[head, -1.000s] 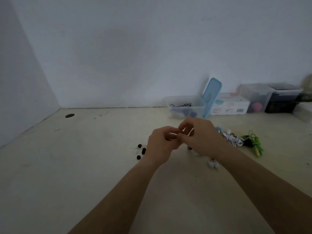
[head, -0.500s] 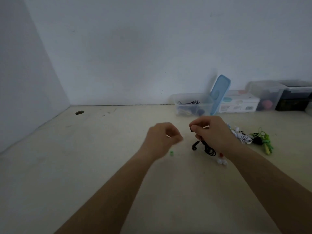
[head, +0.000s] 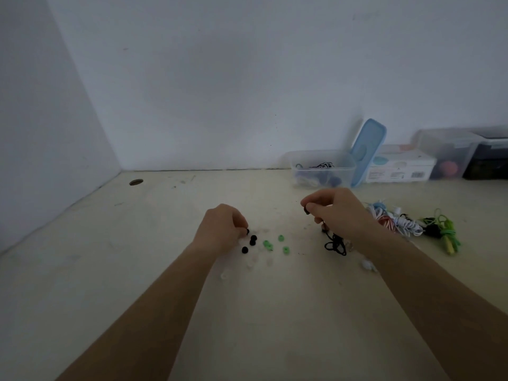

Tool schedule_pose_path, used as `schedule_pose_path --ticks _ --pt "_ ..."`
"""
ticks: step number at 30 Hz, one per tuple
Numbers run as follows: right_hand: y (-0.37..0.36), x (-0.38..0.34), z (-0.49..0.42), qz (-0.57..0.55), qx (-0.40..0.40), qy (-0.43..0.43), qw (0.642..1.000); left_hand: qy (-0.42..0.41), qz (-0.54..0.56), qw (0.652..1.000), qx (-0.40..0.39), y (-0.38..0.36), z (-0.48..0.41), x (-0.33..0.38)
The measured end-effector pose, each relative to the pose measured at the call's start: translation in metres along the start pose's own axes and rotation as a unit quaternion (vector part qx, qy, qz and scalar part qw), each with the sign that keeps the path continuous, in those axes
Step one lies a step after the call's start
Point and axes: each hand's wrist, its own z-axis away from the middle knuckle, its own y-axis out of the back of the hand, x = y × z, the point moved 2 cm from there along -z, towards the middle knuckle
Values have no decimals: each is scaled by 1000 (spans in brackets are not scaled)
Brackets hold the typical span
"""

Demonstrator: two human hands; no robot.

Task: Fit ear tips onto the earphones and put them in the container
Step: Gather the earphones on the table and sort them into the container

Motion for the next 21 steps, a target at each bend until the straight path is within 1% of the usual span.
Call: schedule_pose_path --ticks 8,13,15,16,18,21 --pt "-9 5 -10 -36 -20 -24 999 13 27 1000 0 4 -3 1" --pt "-11 13 -11 -91 -27 -34 995 18 85 995 57 22 3 7" --pt "-12 16 -10 -113 -35 -20 993 17 145 987 69 27 8 14" --pt "-13 18 -9 -123 -39 -11 992 16 196 978 64 28 11 19" --pt "-12 22 -9 -142 -41 3 989 13 302 952 42 25 15 32" --pt "-9 26 -8 -178 -34 13 983 16 406 913 -16 8 19 52"
